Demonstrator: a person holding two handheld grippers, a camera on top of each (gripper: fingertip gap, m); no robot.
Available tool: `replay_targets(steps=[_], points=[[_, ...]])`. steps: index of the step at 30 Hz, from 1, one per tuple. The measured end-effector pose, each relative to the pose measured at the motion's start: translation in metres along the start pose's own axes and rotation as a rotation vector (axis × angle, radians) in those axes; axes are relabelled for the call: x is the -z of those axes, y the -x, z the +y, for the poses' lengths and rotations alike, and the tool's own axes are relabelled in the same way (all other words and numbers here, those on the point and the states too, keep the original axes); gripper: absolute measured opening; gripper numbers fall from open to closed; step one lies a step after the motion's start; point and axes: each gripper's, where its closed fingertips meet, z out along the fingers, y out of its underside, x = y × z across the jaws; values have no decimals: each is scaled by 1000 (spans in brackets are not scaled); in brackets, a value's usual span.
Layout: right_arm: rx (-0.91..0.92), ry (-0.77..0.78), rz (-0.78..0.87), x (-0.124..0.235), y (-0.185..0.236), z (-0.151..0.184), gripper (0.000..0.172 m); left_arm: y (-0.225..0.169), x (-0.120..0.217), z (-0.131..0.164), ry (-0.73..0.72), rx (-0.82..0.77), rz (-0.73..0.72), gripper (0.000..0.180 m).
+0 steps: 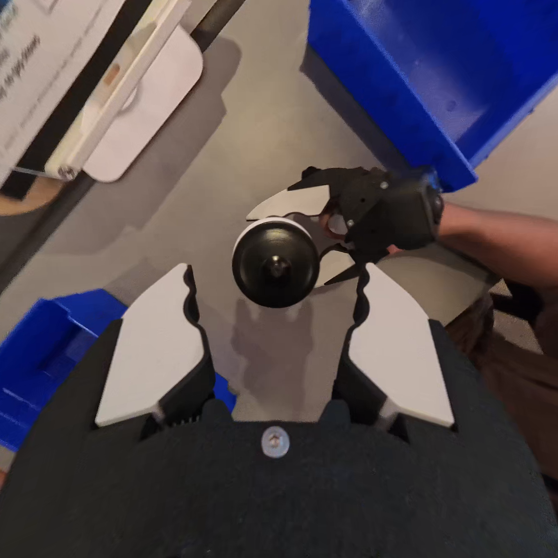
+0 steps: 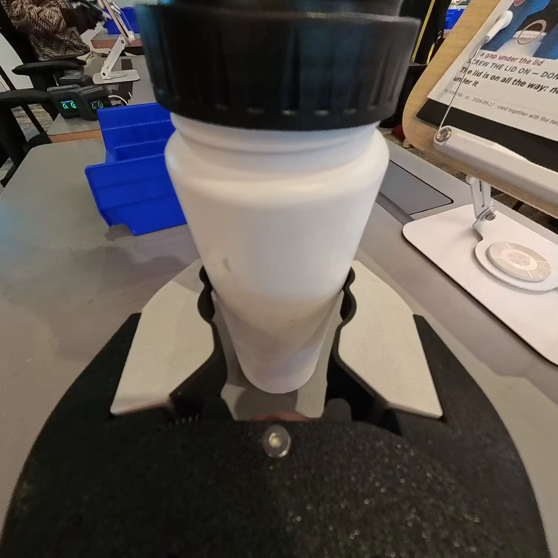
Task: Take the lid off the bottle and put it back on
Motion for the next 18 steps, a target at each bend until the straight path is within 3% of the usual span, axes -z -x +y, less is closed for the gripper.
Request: replay_targets(steps=[7,12,18], points=[[-1,0,1,0,0,0,83,8,-34,17,133,160,-26,97],[-2,-1,2,0,0,0,83,0,-35,15,121,160,-2,73],[1,3,-2,0,1,0,83,-1,-38,17,110,133,-57,71]])
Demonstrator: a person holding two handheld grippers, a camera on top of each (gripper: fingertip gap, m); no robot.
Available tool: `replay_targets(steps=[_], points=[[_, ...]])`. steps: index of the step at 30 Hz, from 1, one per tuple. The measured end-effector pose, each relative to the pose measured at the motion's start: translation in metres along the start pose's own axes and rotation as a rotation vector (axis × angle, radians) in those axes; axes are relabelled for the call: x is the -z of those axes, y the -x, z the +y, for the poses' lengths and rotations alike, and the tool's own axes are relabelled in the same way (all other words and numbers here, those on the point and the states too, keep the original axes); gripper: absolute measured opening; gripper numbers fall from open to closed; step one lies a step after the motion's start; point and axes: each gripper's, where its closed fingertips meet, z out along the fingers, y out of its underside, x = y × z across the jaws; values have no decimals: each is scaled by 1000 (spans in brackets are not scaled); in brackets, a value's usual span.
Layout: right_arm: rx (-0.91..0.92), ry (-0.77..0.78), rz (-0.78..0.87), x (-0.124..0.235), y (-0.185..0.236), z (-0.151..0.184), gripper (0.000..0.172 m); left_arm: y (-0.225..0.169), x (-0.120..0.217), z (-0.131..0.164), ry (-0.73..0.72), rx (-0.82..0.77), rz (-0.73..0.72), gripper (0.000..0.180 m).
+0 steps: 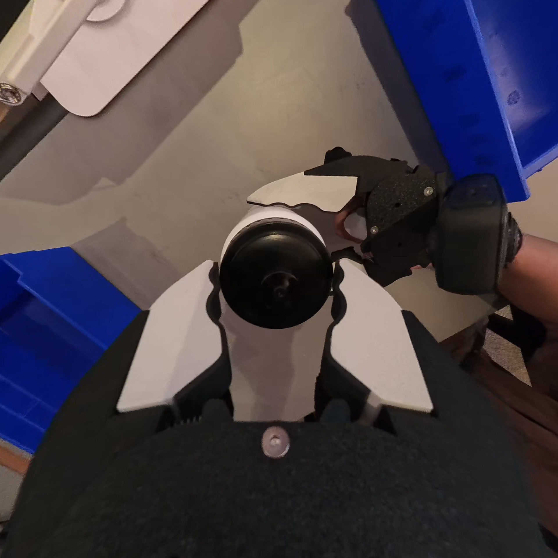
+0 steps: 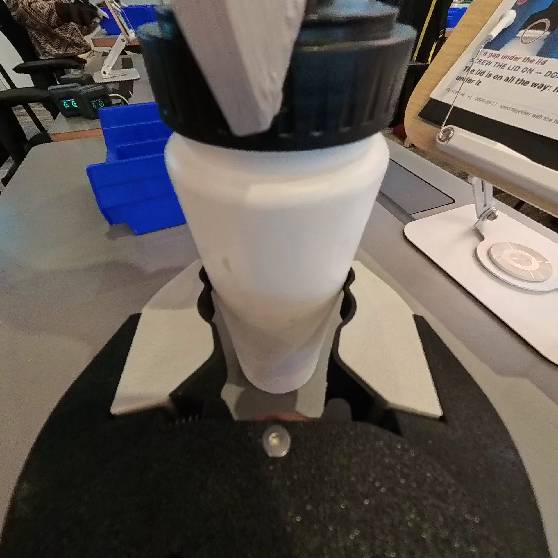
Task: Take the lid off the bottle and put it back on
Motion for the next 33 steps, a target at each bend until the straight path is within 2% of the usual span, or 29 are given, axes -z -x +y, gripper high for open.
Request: replay_targets(steps=[7,14,18,23,25,28,33], points=[[0,1,1,0,0,0,83,-1,-1,1,23,-63,21,71],[-1,-1,-2,0,0,0,83,-2,-1,2,67,-452,90,71],[6,-1,-2,0,0,0,83,-2,-1,6,109,-763,126,72],[1,-9,-8,-2,3,-1,83,3,-4,10,195,-1123,72,74],[2,-8,-9,-1,3,0,83,2,-5,9,213,-1221,62,74],[-9,-13,-9,1,-1,0,83,-1,-5,4,188,-1253,66,74],[-12,-13,-10,1,-1,0,83,-11,19,-8,52,-1073,105,78]])
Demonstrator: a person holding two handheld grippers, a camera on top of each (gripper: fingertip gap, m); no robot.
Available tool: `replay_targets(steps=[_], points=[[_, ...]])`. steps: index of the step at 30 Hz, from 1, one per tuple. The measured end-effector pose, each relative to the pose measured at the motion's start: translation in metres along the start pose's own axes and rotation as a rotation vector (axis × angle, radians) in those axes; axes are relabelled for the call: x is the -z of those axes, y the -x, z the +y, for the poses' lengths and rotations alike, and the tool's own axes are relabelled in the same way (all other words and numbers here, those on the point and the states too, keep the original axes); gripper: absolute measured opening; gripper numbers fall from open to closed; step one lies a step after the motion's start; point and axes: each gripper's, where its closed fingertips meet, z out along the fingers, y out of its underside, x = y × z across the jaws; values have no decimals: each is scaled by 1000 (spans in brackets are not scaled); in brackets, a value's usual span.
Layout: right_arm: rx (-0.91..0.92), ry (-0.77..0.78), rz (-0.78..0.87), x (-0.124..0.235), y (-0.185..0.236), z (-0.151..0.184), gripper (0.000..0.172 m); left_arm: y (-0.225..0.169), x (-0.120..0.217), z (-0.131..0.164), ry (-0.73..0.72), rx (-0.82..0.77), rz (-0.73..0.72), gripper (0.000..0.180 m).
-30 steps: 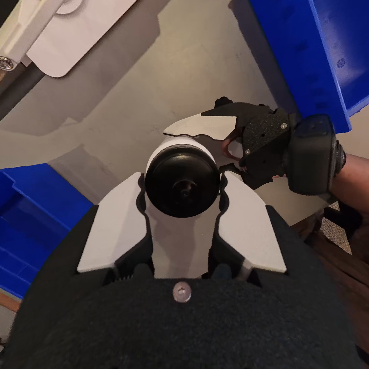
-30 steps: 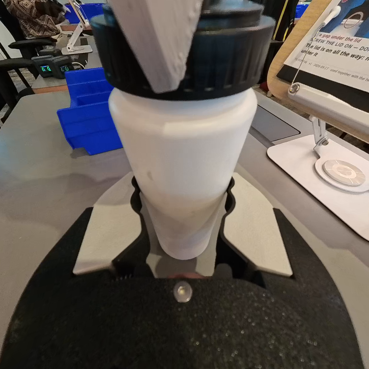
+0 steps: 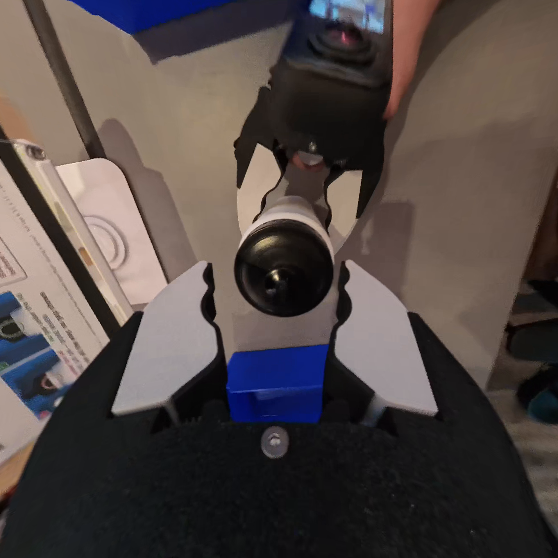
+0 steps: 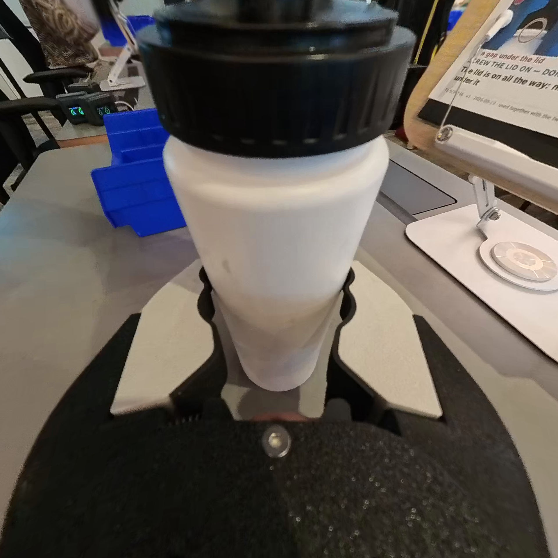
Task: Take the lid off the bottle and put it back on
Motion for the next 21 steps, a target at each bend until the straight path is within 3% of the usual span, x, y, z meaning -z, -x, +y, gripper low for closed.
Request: replay_targets(steps=[3,8,12,16,21], points=[[5,6,12,-2,1,0,83,-6,19,-9,-76,165,-24,98],[6,10,12,-2,1,0,83,-20,24,-22,-165,574,-82,95],[8,14,18,-2,1,0,83,-24,9,2,-40,944,-169,82],[7,18,20,-2,1,0,83,-10,8,16,-8,1111,-274,79],[5,17,19,-2,1,0,83,1,1,13,-46,1245,-232,78]])
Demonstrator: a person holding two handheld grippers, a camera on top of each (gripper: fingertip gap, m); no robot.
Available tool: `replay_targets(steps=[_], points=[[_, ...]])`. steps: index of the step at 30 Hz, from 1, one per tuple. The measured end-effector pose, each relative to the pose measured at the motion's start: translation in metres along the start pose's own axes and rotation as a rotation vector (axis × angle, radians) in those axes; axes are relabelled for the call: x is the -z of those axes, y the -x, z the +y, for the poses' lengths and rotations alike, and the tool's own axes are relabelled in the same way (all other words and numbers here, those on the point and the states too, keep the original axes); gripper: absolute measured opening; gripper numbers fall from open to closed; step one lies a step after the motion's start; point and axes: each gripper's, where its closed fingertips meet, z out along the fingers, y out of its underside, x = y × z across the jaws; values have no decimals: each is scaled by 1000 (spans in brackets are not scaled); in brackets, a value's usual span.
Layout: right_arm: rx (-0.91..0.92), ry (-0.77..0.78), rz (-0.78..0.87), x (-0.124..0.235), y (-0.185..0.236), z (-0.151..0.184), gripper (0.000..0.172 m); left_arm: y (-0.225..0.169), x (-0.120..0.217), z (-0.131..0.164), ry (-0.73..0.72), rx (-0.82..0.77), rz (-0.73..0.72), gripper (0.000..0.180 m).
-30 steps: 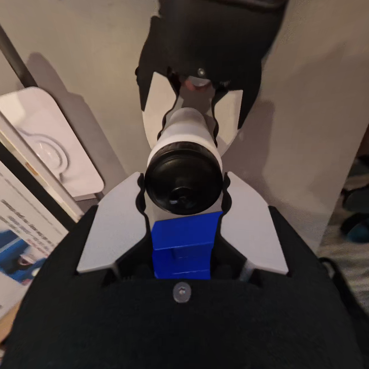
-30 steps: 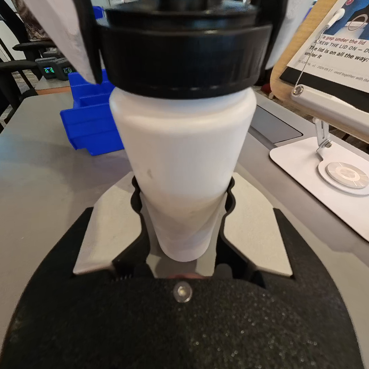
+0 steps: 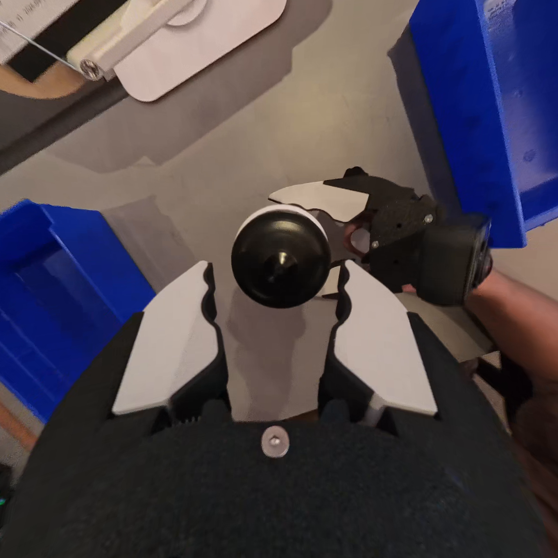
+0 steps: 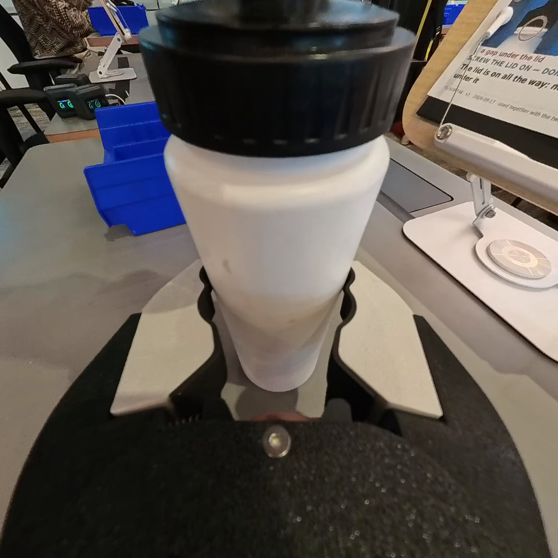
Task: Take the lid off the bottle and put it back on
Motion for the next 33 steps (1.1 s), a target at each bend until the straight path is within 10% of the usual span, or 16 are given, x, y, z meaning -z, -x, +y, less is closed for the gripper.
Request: replay_targets(steps=[12,33], points=[[0,0,-2,0,0,0,83,-2,-16,-3,60,-36,56,66],[0,-3,-11,1,0,0,83,-9,-18,6,196,-1191,116,68]])
